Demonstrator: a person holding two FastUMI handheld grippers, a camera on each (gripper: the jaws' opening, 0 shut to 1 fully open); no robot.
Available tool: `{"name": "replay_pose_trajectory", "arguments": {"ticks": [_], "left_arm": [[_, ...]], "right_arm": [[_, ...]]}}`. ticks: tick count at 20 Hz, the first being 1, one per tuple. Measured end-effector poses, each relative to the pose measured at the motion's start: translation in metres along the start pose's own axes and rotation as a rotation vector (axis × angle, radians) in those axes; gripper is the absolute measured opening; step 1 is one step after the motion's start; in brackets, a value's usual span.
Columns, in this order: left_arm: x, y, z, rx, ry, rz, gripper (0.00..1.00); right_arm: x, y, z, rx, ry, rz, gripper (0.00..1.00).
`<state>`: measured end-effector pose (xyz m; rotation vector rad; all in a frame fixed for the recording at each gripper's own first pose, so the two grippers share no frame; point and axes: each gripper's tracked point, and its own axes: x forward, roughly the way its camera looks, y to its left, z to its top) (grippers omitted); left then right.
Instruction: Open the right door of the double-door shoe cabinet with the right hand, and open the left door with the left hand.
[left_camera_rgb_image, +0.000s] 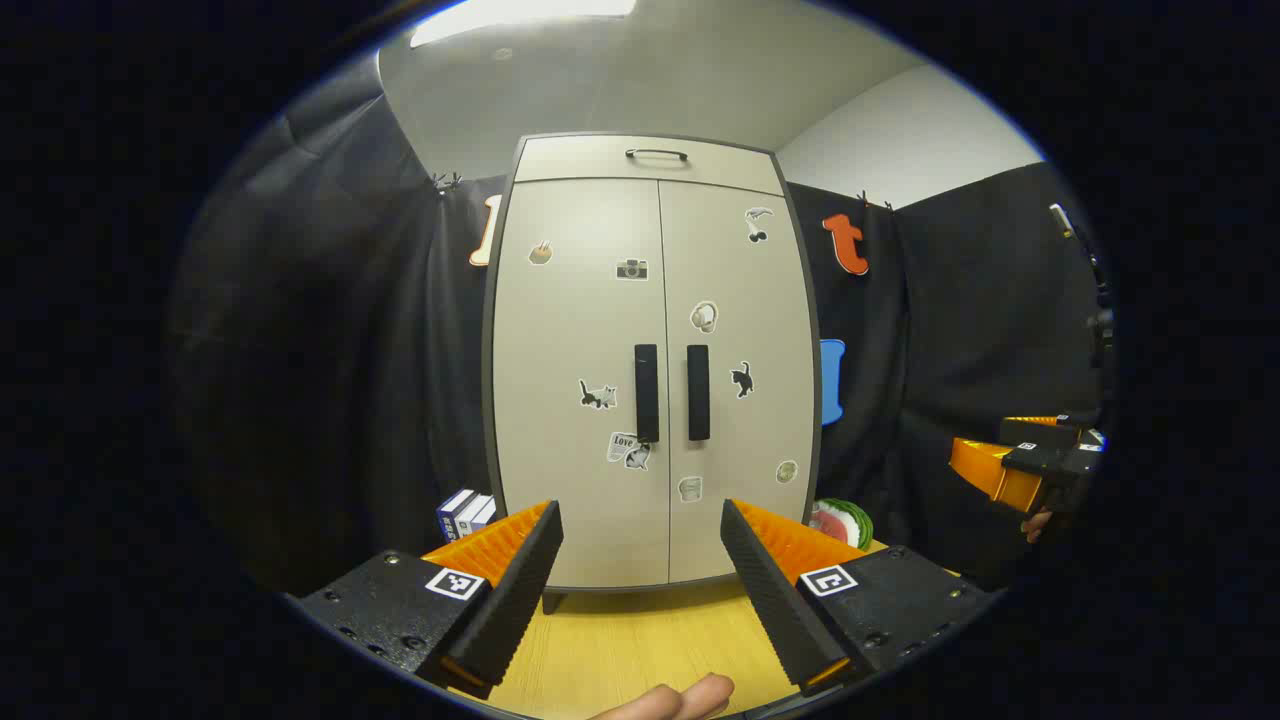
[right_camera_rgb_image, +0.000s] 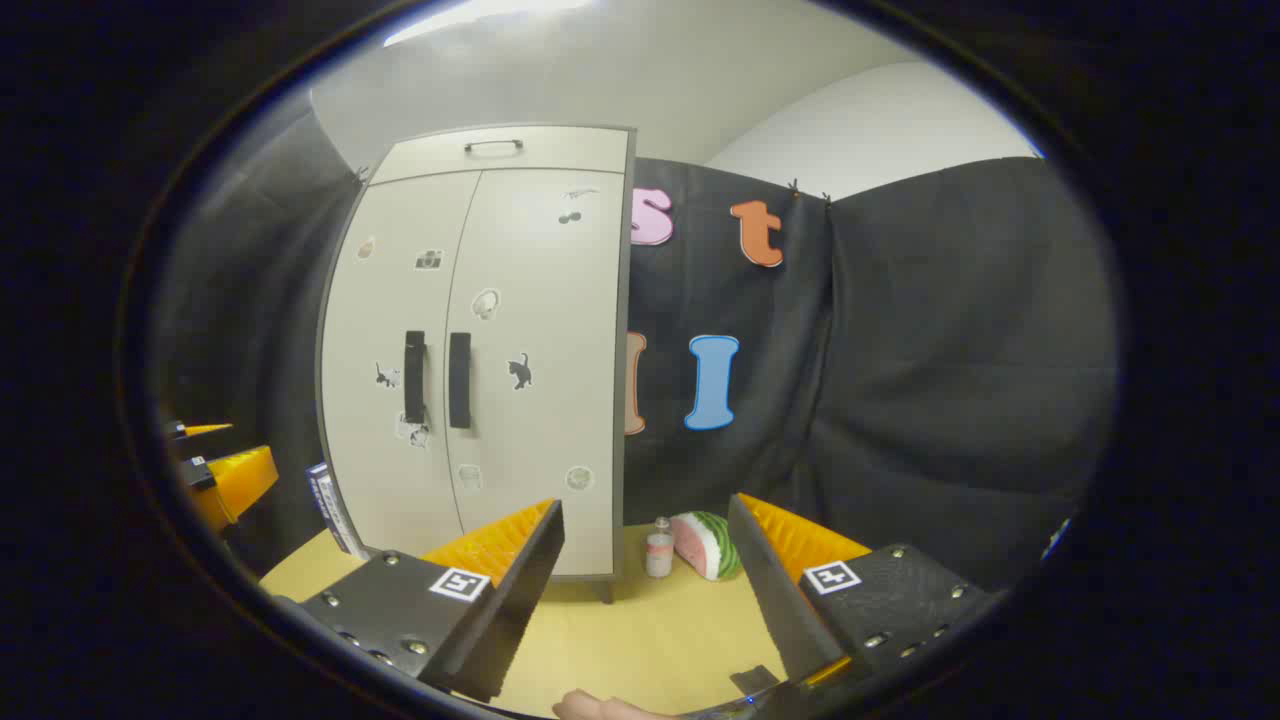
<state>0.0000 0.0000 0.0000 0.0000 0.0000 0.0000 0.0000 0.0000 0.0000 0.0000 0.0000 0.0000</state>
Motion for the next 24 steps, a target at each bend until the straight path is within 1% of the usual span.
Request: {"name": "replay_pose_trajectory", "arguments": {"ticks": [3, 5, 8, 10, 14, 19, 22, 24], "left_arm": [[-0.001, 0.002, 0.0, -0.031, 0.002, 0.0, 0.99], [-0.004, 0.006, 0.003, -0.032, -0.015, 0.015, 0.99], [-0.005, 0.006, 0.011, -0.028, -0.035, 0.017, 0.99], [-0.005, 0.011, 0.018, -0.026, -0.06, 0.036, 0.99], [-0.005, 0.009, 0.022, -0.047, -0.08, 0.032, 0.99], [0.003, 0.001, 0.013, -0.041, -0.062, 0.013, 0.99], [0.006, -0.002, 0.01, -0.039, -0.041, 0.007, 1.0], [0.008, -0.003, 0.008, -0.031, -0.032, 0.001, 1.0]], "right_arm": [[-0.003, -0.004, 0.0, 0.017, 0.005, 0.013, 0.98], [-0.005, -0.004, 0.001, 0.016, 0.005, 0.02, 0.98], [-0.007, -0.001, 0.003, 0.007, 0.0, 0.034, 0.98], [-0.009, 0.002, 0.004, -0.006, -0.006, 0.054, 0.98], [-0.007, 0.001, 0.009, -0.008, -0.006, 0.072, 0.98], [0.02, -0.012, 0.017, 0.019, -0.016, 0.058, 0.98], [0.04, -0.024, 0.025, 0.0, -0.034, 0.01, 0.98], [0.057, -0.021, 0.03, 0.031, -0.028, 0.006, 0.98]]}}
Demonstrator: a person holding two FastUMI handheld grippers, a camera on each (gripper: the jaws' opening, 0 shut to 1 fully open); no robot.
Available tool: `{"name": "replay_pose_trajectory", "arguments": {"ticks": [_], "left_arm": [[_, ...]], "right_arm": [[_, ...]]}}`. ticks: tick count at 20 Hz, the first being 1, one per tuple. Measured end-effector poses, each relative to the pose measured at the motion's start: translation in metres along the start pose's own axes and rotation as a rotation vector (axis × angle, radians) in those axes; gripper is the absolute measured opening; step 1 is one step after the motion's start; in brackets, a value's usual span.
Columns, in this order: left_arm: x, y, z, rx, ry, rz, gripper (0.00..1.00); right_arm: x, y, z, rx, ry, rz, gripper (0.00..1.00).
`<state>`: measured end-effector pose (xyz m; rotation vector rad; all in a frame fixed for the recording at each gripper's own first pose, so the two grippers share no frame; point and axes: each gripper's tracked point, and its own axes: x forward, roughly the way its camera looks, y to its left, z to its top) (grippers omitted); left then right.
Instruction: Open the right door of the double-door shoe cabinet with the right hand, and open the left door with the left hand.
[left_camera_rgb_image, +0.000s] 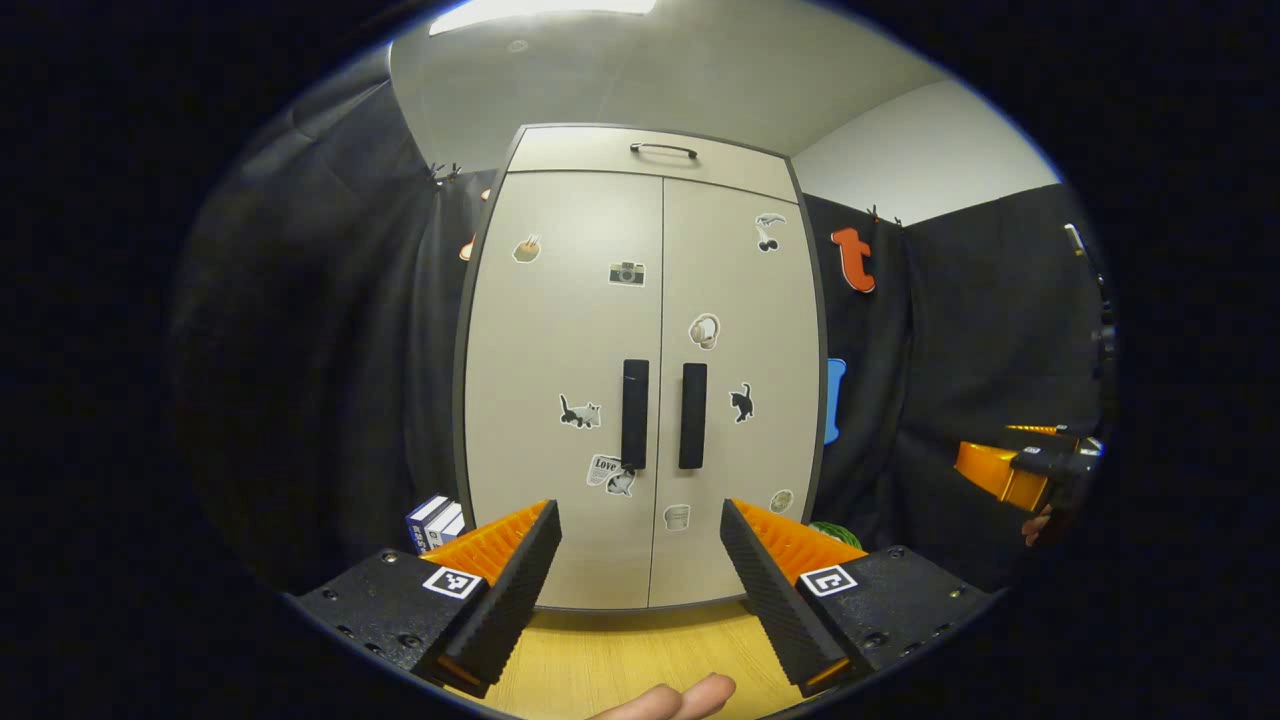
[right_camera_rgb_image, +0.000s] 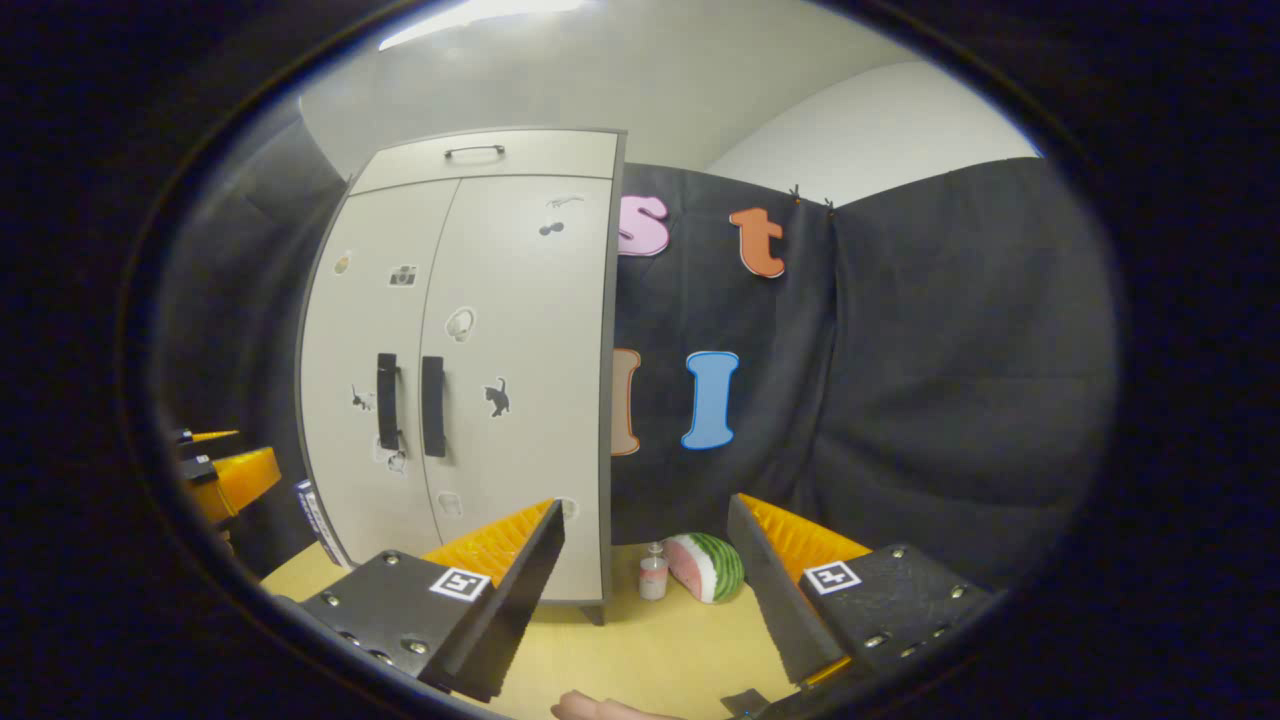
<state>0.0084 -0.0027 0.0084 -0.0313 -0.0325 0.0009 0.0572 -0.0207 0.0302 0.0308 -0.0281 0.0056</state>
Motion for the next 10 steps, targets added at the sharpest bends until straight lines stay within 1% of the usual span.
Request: {"name": "replay_pose_trajectory", "arguments": {"ticks": [1, 2, 4, 5, 6, 10], "left_arm": [[0.002, 0.0, -0.002, 0.001, 0.004, 0.001, 0.99], [0.005, 0.001, -0.003, -0.004, 0.004, 0.0, 1.0], [0.02, 0.009, -0.008, -0.01, 0.008, 0.006, 0.99], [0.023, 0.013, -0.01, -0.012, 0.011, 0.014, 1.0], [0.025, 0.018, -0.012, -0.016, 0.014, 0.024, 0.99], [0.033, 0.03, -0.021, -0.001, 0.032, 0.035, 0.99]], "right_arm": [[0.008, 0.005, 0.001, 0.025, 0.014, 0.014, 0.94], [0.017, 0.01, 0.005, 0.052, 0.017, 0.027, 0.98], [0.04, 0.017, 0.016, 0.062, 0.003, 0.043, 0.98], [0.051, 0.023, 0.018, 0.051, -0.006, 0.055, 0.94], [0.062, 0.031, 0.019, 0.039, -0.007, 0.068, 0.98], [0.101, 0.081, 0.018, 0.052, 0.013, 0.162, 0.98]]}}
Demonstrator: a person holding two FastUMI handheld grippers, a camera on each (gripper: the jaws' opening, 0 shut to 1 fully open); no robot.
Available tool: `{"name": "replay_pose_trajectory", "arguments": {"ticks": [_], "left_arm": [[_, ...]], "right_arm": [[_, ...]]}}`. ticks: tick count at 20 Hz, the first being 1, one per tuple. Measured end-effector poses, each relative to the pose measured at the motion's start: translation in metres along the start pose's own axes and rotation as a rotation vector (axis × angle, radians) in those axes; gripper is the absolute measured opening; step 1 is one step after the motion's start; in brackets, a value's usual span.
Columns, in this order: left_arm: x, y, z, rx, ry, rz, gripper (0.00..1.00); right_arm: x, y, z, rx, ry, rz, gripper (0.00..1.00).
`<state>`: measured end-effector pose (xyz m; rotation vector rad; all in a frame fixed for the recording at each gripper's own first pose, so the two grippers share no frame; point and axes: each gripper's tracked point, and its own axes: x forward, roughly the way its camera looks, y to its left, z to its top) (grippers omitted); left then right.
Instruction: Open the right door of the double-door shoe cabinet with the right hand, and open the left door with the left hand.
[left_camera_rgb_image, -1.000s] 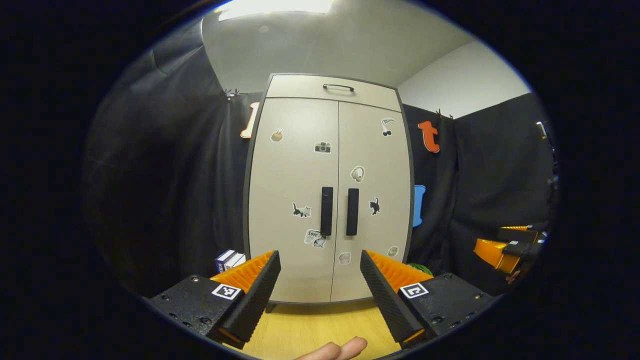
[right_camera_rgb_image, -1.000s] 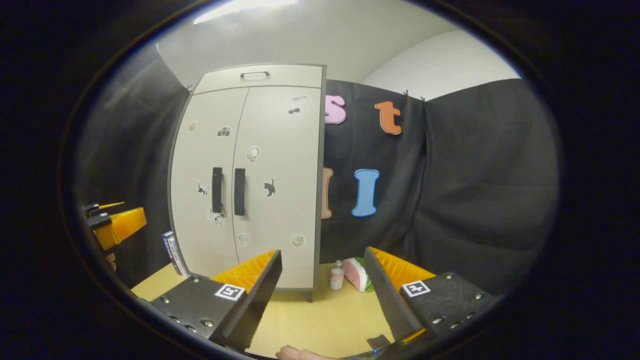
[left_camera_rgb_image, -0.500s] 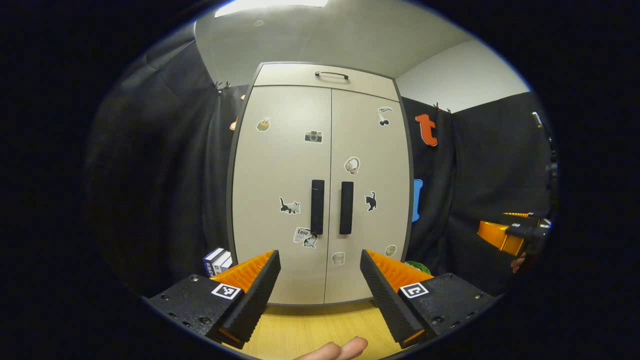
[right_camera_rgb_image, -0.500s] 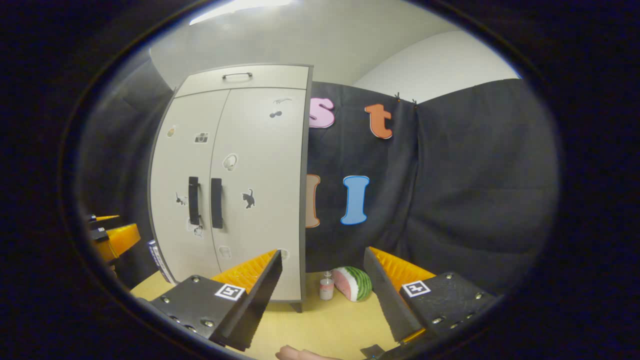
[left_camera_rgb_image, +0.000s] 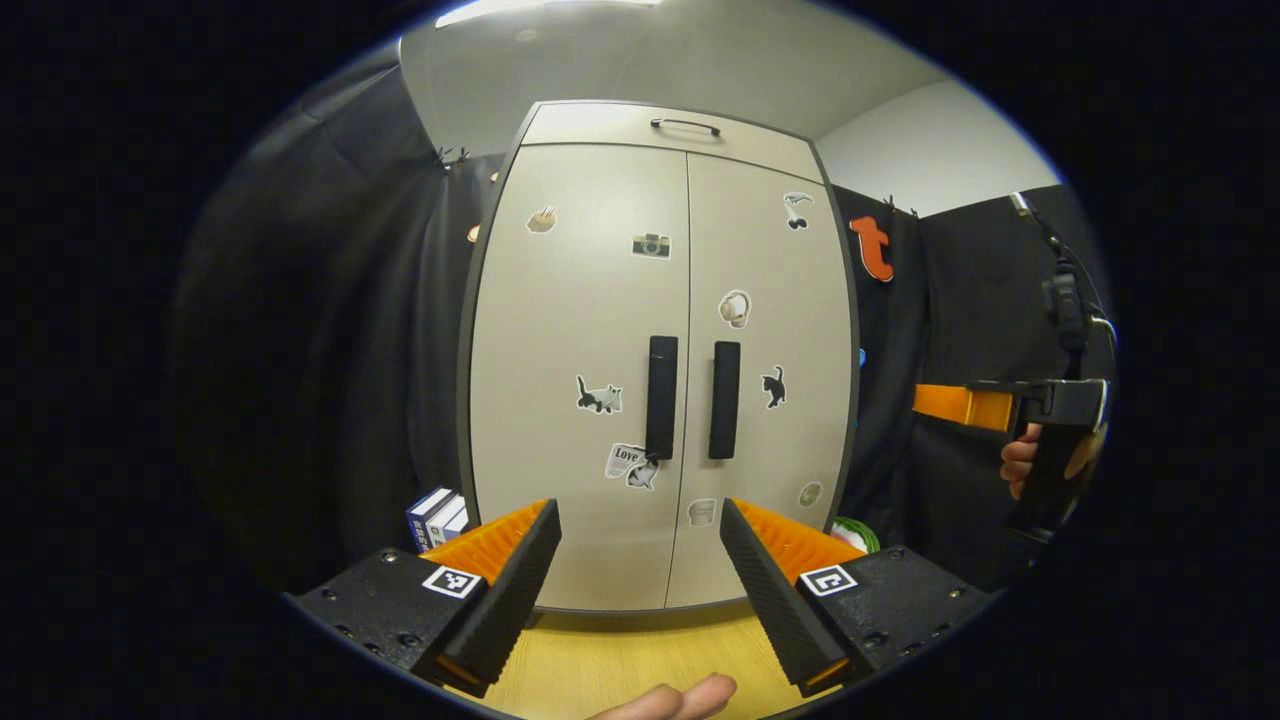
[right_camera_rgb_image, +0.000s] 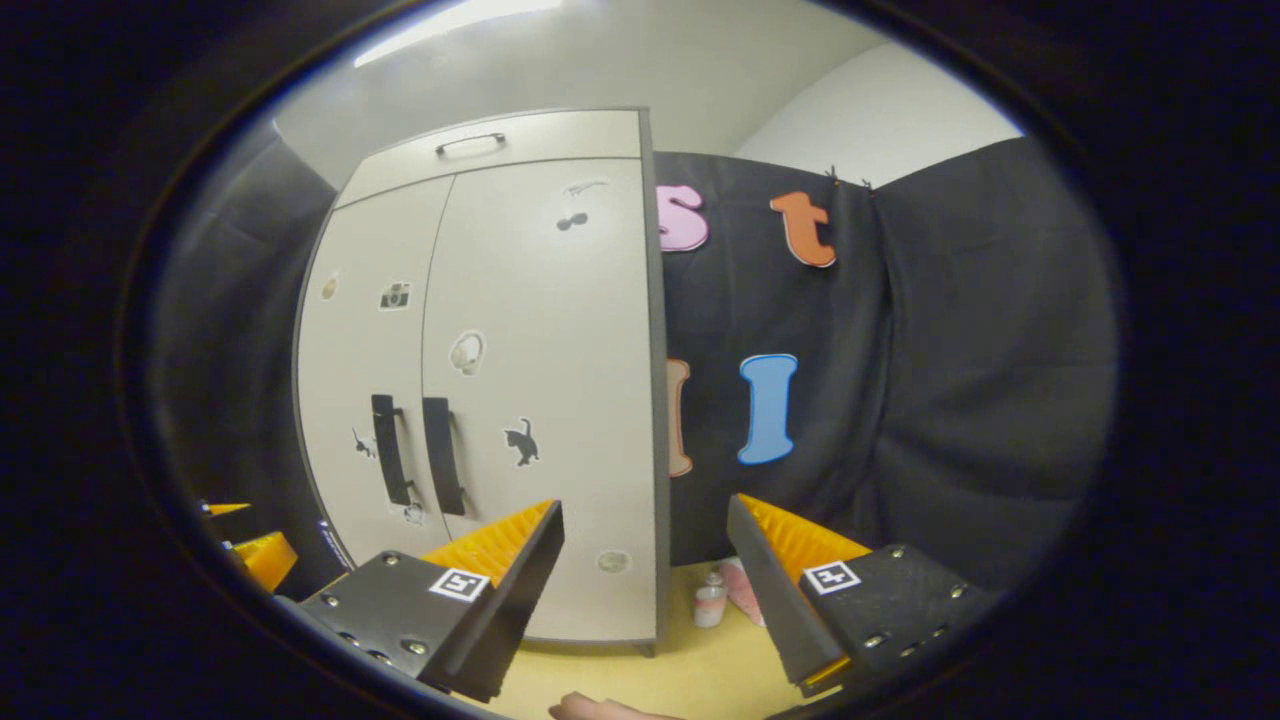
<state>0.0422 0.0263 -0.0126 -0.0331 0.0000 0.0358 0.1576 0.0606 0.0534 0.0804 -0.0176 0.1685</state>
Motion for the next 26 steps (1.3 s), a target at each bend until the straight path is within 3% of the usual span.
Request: {"name": "replay_pose_trajectory", "arguments": {"ticks": [1, 2, 8, 11, 13, 18, 20, 21, 22, 24, 26], "left_arm": [[0.001, 0.003, -0.001, 0.006, 0.0, 0.003, 1.0], [0.0, 0.006, -0.002, 0.004, -0.002, 0.005, 1.0], [-0.005, 0.015, -0.004, -0.023, -0.011, -0.014, 1.0], [-0.004, 0.024, -0.008, -0.026, -0.005, -0.01, 1.0], [-0.006, 0.032, -0.011, -0.03, -0.005, 0.002, 0.99], [-0.005, 0.046, -0.015, -0.053, -0.003, 0.005, 1.0], [-0.005, 0.052, -0.02, -0.046, 0.009, 0.011, 1.0], [-0.004, 0.054, -0.021, -0.041, 0.008, 0.014, 1.0], [-0.004, 0.055, -0.023, -0.038, 0.01, 0.016, 1.0], [-0.007, 0.054, -0.027, -0.042, 0.019, 0.002, 1.0], [-0.011, 0.053, -0.03, -0.041, 0.025, -0.013, 1.0]], "right_arm": [[0.01, 0.013, -0.001, 0.005, 0.001, 0.026, 0.94], [0.02, 0.029, -0.001, 0.005, 0.0, 0.055, 0.98], [0.06, 0.129, -0.019, -0.049, 0.007, 0.232, 0.98], [0.075, 0.155, -0.028, -0.056, 0.025, 0.243, 0.94], [0.084, 0.173, -0.033, -0.05, 0.039, 0.259, 0.97], [0.104, 0.185, -0.037, -0.05, 0.046, 0.21, 0.97], [0.116, 0.178, -0.033, -0.03, 0.039, 0.153, 0.96], [0.121, 0.174, -0.035, -0.022, 0.047, 0.126, 0.85], [0.127, 0.176, -0.037, -0.013, 0.057, 0.134, 0.83], [0.132, 0.179, -0.039, 0.017, 0.068, 0.146, 0.65], [0.132, 0.181, -0.038, 0.022, 0.069, 0.155, 0.54]]}}
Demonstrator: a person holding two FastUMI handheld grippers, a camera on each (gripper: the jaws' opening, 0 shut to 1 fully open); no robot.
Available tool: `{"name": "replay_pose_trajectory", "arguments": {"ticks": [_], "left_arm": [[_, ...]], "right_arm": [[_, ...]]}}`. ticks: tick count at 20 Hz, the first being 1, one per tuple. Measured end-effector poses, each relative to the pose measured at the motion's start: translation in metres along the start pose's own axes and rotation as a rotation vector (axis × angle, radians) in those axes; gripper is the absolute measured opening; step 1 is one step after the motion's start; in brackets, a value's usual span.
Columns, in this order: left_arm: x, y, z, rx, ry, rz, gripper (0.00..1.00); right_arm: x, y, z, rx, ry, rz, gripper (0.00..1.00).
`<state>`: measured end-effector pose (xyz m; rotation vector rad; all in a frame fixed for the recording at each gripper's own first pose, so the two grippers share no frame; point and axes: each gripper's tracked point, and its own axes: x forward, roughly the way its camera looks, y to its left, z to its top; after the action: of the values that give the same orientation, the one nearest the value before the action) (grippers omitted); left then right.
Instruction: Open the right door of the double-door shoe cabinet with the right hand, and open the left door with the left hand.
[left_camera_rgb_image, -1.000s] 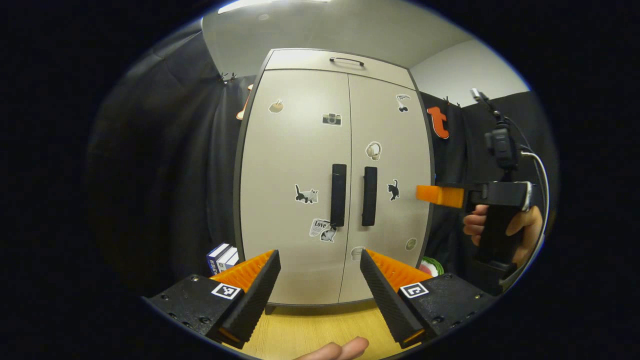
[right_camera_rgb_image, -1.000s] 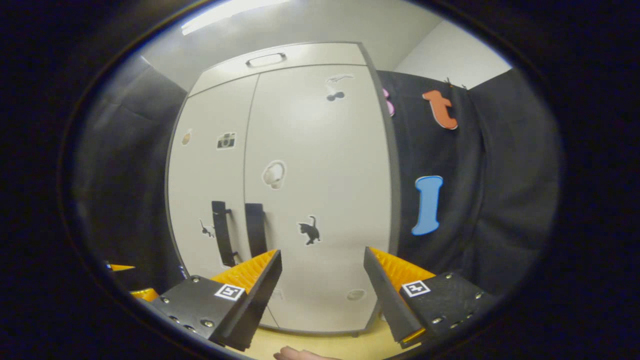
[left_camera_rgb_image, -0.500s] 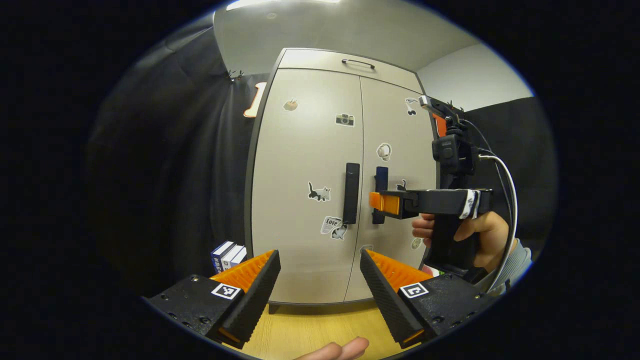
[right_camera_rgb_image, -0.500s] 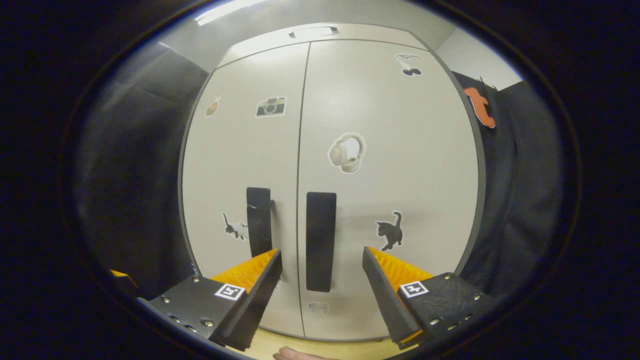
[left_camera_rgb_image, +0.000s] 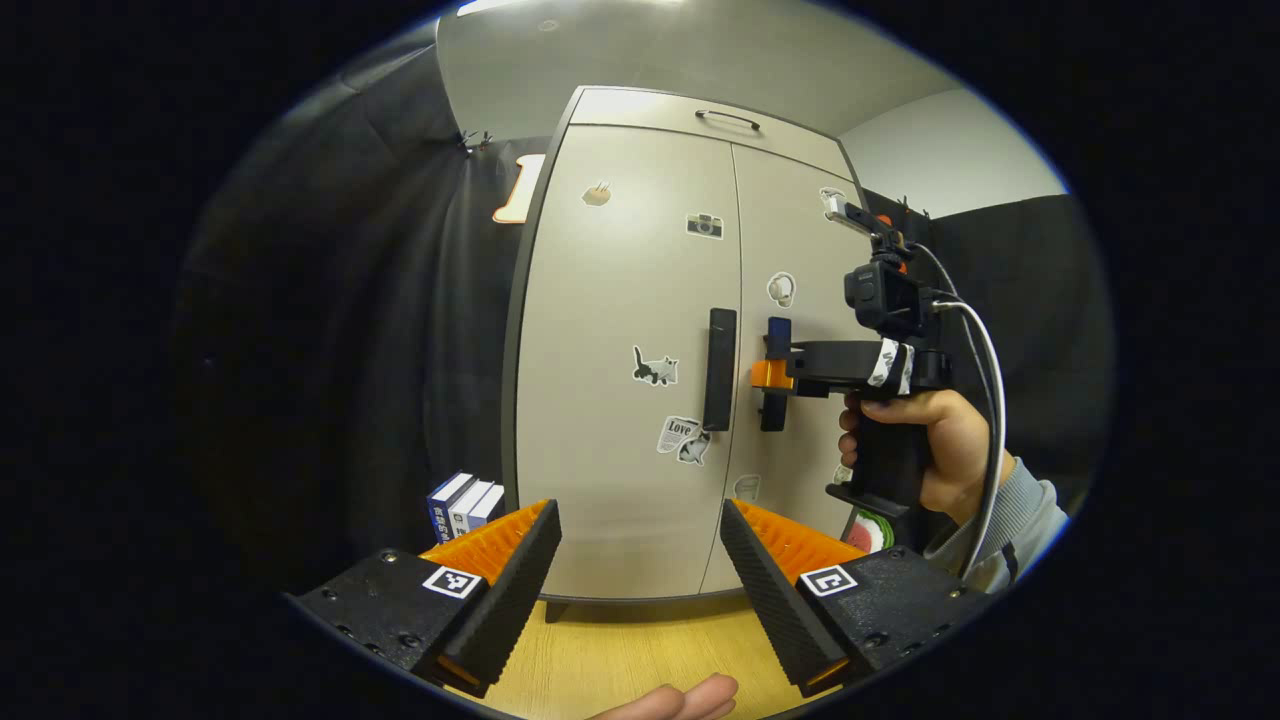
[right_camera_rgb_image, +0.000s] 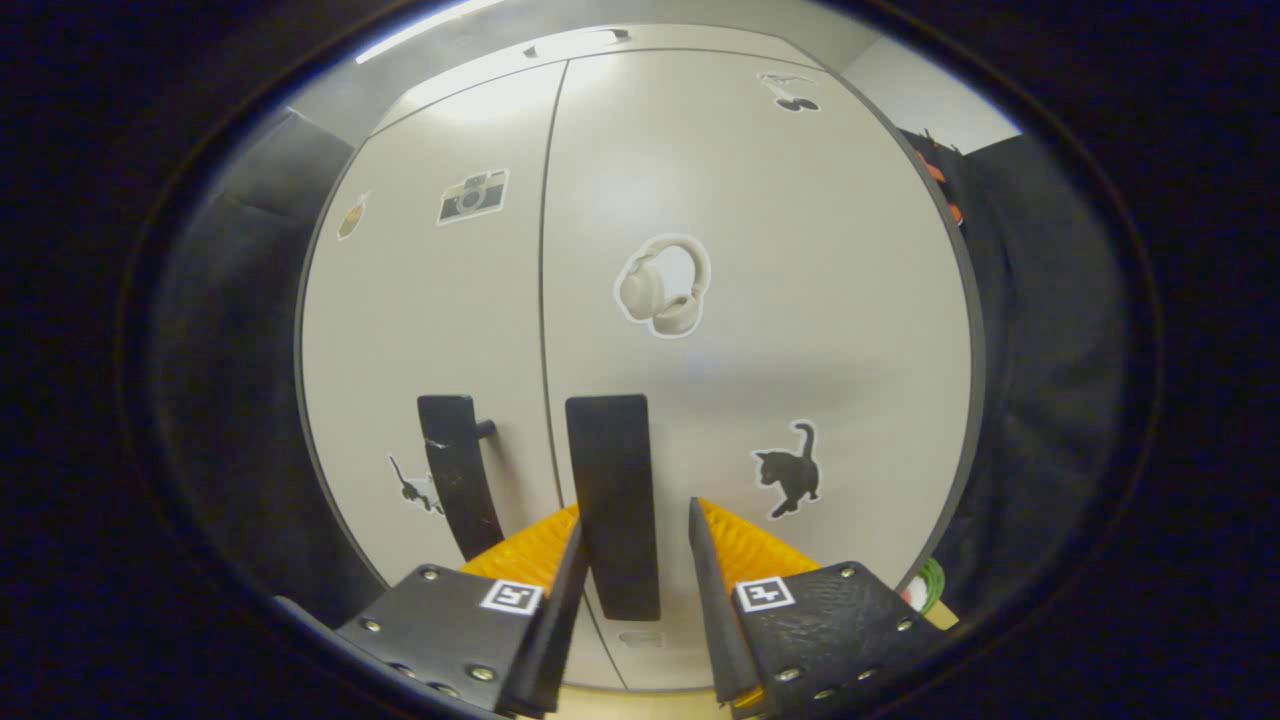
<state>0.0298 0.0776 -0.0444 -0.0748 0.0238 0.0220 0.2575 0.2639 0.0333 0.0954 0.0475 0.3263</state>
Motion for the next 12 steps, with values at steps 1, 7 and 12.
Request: {"name": "replay_pose_trajectory", "arguments": {"ticks": [1, 7, 12], "left_arm": [[-0.002, 0.001, 0.0, 0.005, -0.004, -0.002, 1.0], [-0.021, 0.001, 0.001, 0.012, -0.006, 0.005, 1.0], [-0.048, -0.006, 0.009, 0.027, -0.024, 0.005, 0.99]], "right_arm": [[0.001, -0.001, -0.004, -0.009, 0.01, -0.007, 0.51], [0.0, 0.008, -0.006, -0.047, 0.008, 0.016, 0.25], [-0.009, 0.006, -0.006, -0.05, 0.033, 0.02, 0.21]]}}
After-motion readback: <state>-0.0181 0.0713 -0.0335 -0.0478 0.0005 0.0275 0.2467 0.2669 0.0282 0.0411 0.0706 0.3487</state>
